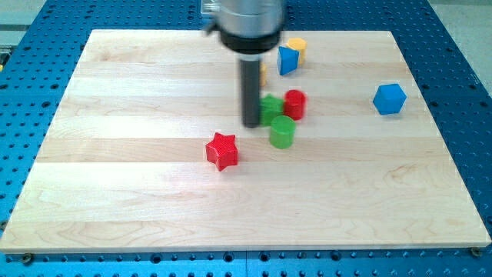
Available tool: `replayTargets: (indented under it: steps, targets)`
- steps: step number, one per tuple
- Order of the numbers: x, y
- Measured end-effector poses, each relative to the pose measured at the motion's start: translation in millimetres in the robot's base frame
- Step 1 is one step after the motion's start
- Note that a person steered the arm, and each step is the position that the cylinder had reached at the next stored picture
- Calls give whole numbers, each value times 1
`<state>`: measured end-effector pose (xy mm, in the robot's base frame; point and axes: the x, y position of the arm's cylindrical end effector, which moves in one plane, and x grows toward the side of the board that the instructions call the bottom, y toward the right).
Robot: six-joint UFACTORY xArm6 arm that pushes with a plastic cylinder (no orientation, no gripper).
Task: Slide the green circle into the green star
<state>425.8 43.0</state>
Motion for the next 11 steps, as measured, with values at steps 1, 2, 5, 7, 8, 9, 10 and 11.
replayTargets:
  steps: [1,2,5,7,8,9,10,11]
  targets:
    - [-36,51]
    - [-48,81]
    - [10,-57]
    - [27,11]
    - [57,2]
    - [45,76]
    - [14,86]
    - [36,78]
